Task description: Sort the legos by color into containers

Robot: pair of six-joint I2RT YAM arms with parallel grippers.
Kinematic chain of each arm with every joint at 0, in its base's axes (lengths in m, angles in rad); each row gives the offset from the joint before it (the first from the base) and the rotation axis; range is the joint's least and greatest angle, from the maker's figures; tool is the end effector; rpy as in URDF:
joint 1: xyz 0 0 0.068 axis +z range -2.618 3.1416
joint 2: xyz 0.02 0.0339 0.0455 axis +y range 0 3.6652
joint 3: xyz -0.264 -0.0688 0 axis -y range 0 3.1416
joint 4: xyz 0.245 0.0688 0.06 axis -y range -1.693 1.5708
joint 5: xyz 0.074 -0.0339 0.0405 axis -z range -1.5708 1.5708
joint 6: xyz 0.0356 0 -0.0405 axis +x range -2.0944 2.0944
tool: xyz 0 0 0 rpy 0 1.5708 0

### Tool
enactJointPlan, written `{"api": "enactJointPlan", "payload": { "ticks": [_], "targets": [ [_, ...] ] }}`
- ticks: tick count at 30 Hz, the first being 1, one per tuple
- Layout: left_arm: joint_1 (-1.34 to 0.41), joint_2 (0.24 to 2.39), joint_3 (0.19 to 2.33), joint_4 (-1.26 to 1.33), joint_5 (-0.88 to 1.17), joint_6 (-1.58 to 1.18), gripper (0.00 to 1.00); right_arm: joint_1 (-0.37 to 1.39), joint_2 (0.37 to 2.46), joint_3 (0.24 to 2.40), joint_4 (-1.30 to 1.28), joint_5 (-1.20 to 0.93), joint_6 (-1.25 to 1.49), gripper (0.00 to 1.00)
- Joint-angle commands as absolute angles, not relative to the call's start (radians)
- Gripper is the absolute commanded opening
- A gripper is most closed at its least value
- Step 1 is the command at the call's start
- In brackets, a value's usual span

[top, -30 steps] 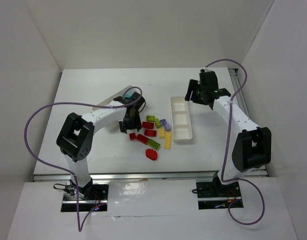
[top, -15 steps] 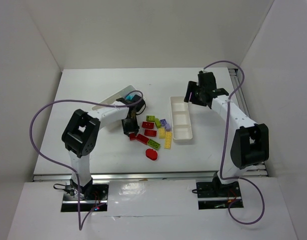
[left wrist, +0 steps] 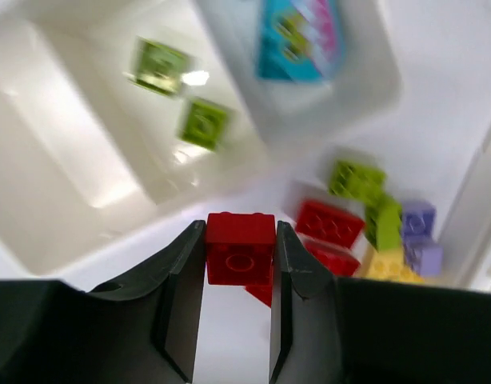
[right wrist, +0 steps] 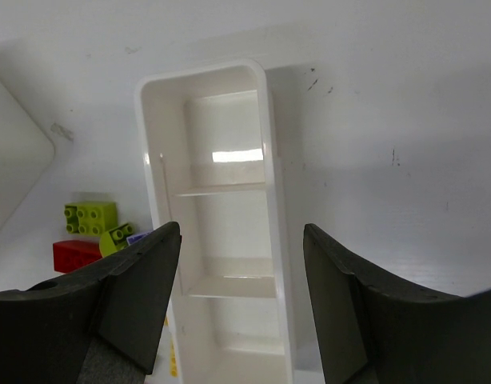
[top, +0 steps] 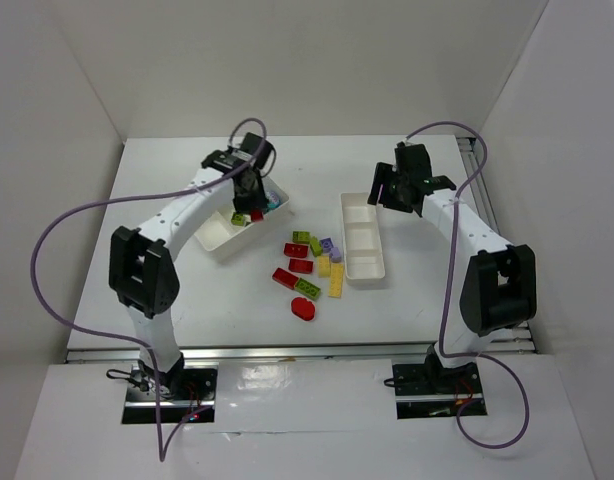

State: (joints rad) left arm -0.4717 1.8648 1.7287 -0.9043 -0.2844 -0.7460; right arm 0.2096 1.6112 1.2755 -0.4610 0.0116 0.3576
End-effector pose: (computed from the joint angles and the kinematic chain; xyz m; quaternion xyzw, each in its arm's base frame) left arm 0.3627 -0.1738 0.2991 -0.1674 0.9413 -0.0362 0.2911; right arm 0.3506 0.0742 0.2749 0.0706 0.9233 0.1005 0.3639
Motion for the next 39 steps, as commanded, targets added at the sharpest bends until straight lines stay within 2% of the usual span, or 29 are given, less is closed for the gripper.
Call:
{"api": "enactJointPlan", "payload": {
  "ticks": [1, 10, 11, 12, 14, 15, 18, 23, 27, 35, 39],
  "targets": [
    [-0.335, 1.807, 1.737, -0.976, -0.36, -0.707, 0.26, 0.213, 1.602, 1.316, -0.468, 0.023, 0.347, 0.7],
    [-0.152, 1.816, 1.652, -0.907, -0.295, -0.698, 0.26, 0.213, 1.601, 1.316, -0.477, 0.023, 0.347, 0.7],
    [-0.152, 1.828, 1.643, -0.893, -0.284, -0.698, 0.29, 0.213, 1.611, 1.316, -0.477, 0.023, 0.347, 0.7],
    [-0.14, 1.829, 1.643, -0.884, -0.275, -0.698, 0.34, 0.213, 1.611, 1.316, -0.477, 0.023, 0.347, 0.7],
    [-0.14, 1.841, 1.643, -0.884, -0.275, -0.686, 0.57, 0.213, 1.611, 1.325, -0.477, 0.023, 0.347, 0.7],
    [-0.14, 1.853, 1.654, -0.884, -0.275, -0.686, 0.73, 0.213, 1.611, 1.325, -0.477, 0.023, 0.347, 0.7],
    [-0.175, 1.844, 1.663, -0.884, -0.287, -0.676, 0.85, 0.213, 1.611, 1.325, -0.477, 0.023, 0.347, 0.7],
    [-0.308, 1.757, 1.629, -0.865, -0.334, -0.608, 0.81, 0.213, 1.611, 1.325, -0.477, 0.032, 0.347, 0.7],
    [-0.509, 1.682, 1.467, -0.793, -0.311, -0.545, 0.79, 0.222, 1.611, 1.325, -0.477, 0.032, 0.347, 0.7],
    [-0.623, 1.692, 1.304, -0.691, -0.088, -0.405, 0.75, 0.222, 1.611, 1.315, -0.477, 0.032, 0.337, 0.7],
    [-0.655, 1.756, 1.281, -0.664, -0.097, -0.405, 0.75, 0.222, 1.602, 1.305, -0.477, 0.032, 0.337, 0.7]
  ]
}}
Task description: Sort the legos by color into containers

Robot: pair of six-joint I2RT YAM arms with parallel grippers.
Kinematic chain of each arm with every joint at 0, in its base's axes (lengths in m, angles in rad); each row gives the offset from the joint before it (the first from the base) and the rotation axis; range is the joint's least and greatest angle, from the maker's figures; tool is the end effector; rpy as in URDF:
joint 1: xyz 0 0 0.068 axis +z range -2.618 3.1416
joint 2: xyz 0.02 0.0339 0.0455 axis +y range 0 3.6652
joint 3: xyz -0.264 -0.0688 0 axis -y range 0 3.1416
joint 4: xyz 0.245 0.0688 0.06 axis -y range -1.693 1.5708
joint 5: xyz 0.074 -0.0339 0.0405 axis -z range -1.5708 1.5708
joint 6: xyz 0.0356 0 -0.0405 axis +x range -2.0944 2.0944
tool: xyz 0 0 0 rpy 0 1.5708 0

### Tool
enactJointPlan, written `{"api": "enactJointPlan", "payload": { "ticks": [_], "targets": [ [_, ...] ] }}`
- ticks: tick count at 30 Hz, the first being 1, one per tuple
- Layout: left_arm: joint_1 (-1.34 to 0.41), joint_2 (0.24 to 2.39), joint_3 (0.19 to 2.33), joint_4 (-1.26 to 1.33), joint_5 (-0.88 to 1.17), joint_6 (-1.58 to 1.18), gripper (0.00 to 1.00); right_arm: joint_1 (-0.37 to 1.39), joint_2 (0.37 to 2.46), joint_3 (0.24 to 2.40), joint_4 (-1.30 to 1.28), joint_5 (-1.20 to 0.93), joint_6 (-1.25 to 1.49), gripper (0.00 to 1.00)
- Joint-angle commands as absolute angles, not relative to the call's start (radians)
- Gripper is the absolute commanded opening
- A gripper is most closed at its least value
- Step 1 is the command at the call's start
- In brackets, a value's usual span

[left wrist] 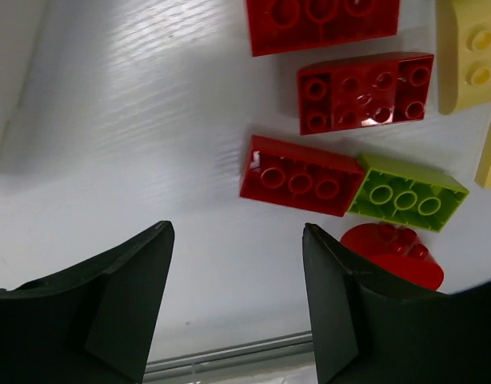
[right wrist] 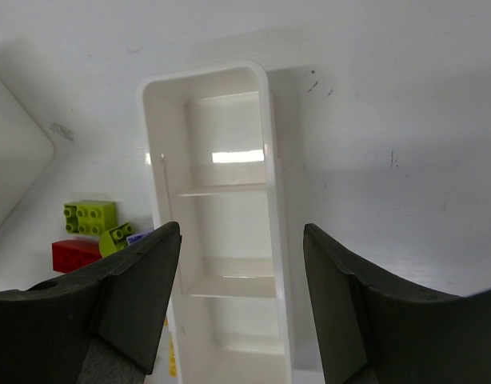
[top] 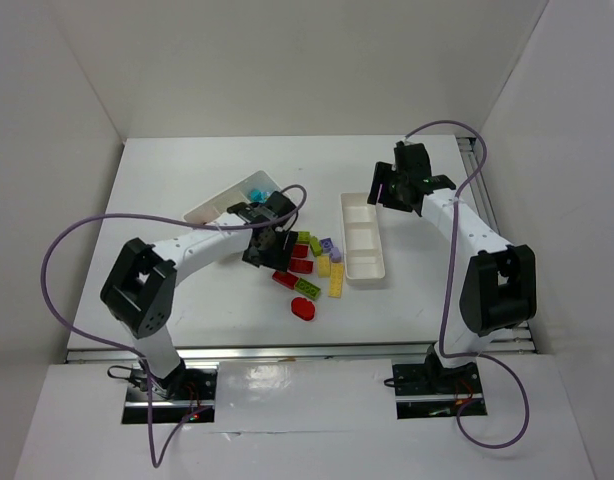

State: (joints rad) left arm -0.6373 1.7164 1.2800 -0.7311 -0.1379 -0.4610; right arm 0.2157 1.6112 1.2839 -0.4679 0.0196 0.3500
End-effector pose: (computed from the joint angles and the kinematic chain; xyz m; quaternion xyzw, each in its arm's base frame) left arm 0.2831 -0.2035 0.2250 0.0723 0.9748 -0.0467 0.2057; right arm 0.3505 0.0761 0.2771 0.0658 0.9234 0.0968 0.3656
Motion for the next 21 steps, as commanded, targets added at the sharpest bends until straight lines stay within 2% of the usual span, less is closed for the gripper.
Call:
{"api": "enactJointPlan", "payload": {
  "ticks": [1, 7, 13, 21],
  "targets": [
    [-0.655, 1.766, 1.272, -0.664, -0.097, -0.405, 0.75, 0.222, 1.601, 1.305, -0.477, 0.032, 0.337, 0.7],
    [-0.664, 1.824, 1.247, -0.591, -0.078, -0.394, 0.74, 0.222, 1.592, 1.287, -0.477, 0.032, 0.337, 0.7],
    [-0.655, 1.882, 1.27, -0.698, -0.259, -0.463, 0.72, 0.222, 1.592, 1.287, -0.468, 0.043, 0.337, 0.7],
    [-0.577, 1.845, 1.292, -0.814, -0.37, -0.538, 0.71, 0.222, 1.612, 1.287, -0.468, 0.034, 0.328, 0.7]
  ]
}}
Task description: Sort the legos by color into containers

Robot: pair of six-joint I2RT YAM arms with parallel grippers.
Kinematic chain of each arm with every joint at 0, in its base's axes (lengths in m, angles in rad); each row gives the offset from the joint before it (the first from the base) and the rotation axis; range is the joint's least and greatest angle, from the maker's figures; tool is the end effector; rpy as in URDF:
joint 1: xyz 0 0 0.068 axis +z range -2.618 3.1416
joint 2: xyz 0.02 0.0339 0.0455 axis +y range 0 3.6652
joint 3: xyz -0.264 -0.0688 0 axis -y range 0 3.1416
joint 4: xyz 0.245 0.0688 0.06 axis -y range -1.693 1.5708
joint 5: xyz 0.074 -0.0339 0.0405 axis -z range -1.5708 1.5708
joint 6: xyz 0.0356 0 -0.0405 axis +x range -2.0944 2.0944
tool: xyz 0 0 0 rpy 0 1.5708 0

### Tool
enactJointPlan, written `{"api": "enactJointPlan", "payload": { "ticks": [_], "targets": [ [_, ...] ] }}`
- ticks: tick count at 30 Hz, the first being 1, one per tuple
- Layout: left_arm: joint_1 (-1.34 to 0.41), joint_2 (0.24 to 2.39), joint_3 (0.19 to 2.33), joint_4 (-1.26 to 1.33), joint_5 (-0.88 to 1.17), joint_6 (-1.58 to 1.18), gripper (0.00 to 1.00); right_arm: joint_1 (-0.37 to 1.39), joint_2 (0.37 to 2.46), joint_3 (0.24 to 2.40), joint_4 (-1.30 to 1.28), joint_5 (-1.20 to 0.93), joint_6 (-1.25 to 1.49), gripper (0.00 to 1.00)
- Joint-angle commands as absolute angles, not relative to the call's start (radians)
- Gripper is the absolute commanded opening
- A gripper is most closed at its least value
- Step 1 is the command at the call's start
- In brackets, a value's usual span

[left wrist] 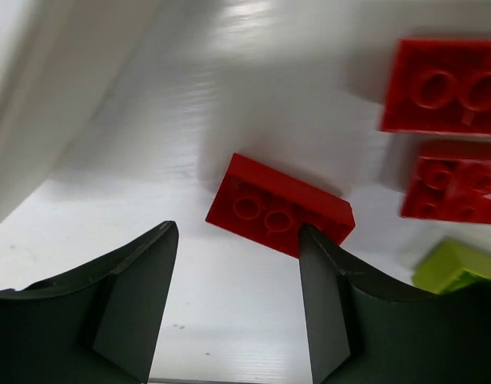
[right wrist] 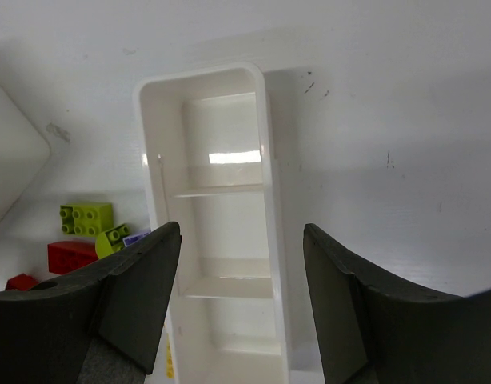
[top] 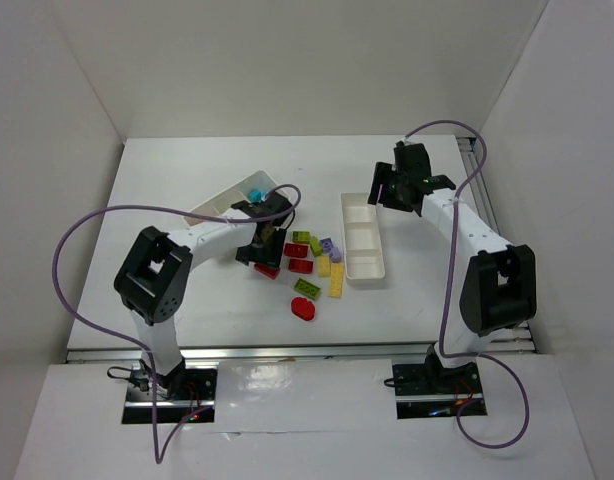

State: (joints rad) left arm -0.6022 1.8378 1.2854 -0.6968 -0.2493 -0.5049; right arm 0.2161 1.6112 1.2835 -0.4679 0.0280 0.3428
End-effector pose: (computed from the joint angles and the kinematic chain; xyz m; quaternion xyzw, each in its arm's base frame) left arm 0.3049 -0.1989 0.1877 0.0277 0.9793 0.0209 0.1997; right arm 0.3505 0.0759 0.2770 0.0639 0.9235 0.0918 0.3668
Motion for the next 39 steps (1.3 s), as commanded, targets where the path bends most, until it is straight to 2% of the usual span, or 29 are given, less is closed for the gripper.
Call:
{"api": "enactJointPlan", "payload": {
  "ticks": [1, 7, 10, 12, 19, 26, 31, 38, 39],
  "targets": [
    [-0.577, 1.832, 1.292, -0.815, -0.37, -0.548, 0.71, 0.222, 1.612, 1.287, -0.468, 0.025, 0.328, 0.7],
    [-0.586, 1.77, 1.333, -0.866, -0.335, -0.629, 0.74, 0.222, 1.621, 1.287, -0.468, 0.025, 0.328, 0.7],
    [-0.586, 1.77, 1.353, -0.905, -0.267, -0.728, 0.94, 0.222, 1.621, 1.278, -0.459, 0.025, 0.328, 0.7],
    [-0.586, 1.795, 1.388, -0.926, -0.244, -0.776, 0.99, 0.222, 1.621, 1.278, -0.449, 0.015, 0.328, 0.7],
    [-0.577, 1.925, 1.517, -0.997, -0.216, -0.939, 0.93, 0.222, 1.621, 1.278, -0.449, 0.006, 0.307, 0.7],
    [-0.554, 1.947, 1.517, -1.019, -0.202, -1.086, 1.0, 0.213, 1.612, 1.278, -0.46, 0.006, 0.296, 0.7],
    [-0.526, 1.907, 1.418, -0.962, -0.172, -1.129, 1.0, 0.213, 1.612, 1.278, -0.46, 0.006, 0.287, 0.7],
    [-0.503, 1.948, 1.394, -0.891, -0.173, -1.158, 0.88, 0.213, 1.603, 1.296, -0.482, -0.003, 0.287, 0.7],
    [-0.503, 1.948, 1.404, -0.891, -0.173, -1.158, 0.83, 0.213, 1.603, 1.296, -0.482, -0.003, 0.287, 0.7]
  ]
}}
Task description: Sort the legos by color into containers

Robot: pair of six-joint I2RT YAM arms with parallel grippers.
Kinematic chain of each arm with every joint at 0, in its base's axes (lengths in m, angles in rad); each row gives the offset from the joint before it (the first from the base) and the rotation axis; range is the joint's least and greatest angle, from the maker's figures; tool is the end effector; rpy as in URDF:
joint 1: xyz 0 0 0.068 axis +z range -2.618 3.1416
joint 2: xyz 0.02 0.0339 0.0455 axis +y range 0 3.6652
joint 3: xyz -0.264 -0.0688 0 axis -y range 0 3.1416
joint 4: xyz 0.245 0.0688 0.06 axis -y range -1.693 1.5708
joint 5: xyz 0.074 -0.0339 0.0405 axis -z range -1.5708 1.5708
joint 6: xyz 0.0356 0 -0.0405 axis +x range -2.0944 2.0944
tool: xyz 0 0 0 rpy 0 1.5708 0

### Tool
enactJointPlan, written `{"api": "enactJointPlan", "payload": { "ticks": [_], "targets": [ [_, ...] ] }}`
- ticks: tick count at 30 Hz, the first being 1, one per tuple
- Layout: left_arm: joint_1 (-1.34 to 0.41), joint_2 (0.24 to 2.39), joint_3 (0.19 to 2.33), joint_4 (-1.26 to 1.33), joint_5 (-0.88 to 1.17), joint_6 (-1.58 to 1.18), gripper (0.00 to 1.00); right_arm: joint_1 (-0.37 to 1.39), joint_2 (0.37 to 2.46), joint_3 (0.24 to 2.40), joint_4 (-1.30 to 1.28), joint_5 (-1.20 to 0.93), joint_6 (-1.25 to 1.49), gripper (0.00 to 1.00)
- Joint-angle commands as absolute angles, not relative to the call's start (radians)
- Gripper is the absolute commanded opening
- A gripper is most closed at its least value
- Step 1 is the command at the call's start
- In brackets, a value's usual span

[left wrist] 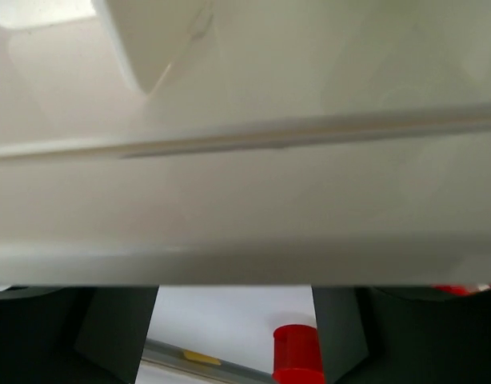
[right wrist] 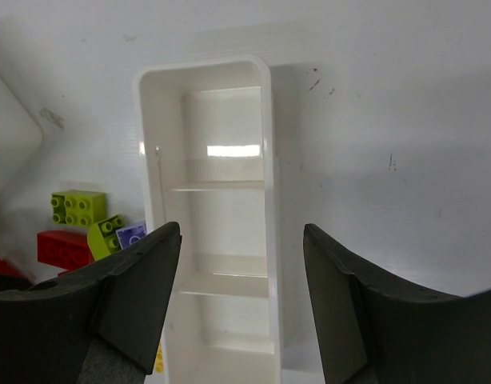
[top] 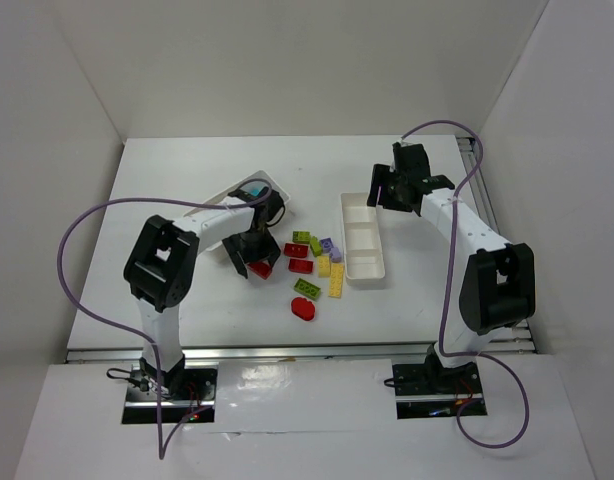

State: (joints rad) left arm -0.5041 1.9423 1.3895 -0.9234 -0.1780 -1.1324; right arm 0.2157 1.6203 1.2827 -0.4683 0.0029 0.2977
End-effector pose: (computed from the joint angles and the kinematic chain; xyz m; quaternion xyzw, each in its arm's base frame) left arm 0.3236 -0.1713 0.1734 -0.3114 0.9449 0.0263 0.0970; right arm 0.3517 0.0770 0.2736 0.0386 0.9270 0.0934 0.3613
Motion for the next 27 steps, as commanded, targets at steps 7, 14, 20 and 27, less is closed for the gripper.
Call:
{"api": "enactJointPlan", "payload": {
  "ticks": [7, 14, 20, 27],
  "targets": [
    [-0.534, 1.957, 1.431, -0.905, -0.186, -1.117, 0.42, 0.213, 1.594, 1.296, -0.482, 0.006, 0.287, 0.7],
    [-0.618, 1.895, 1.529, -0.969, -0.211, -0.944, 0.19, 0.213, 1.603, 1.296, -0.482, 0.006, 0.287, 0.7],
    [-0.542, 1.691, 1.534, -1.028, -0.342, -0.943, 0.18, 0.213, 1.612, 1.305, -0.482, -0.003, 0.287, 0.7],
    [-0.328, 1.654, 1.534, -0.989, -0.399, -0.858, 0.18, 0.213, 1.612, 1.305, -0.472, -0.012, 0.296, 0.7]
  ]
}}
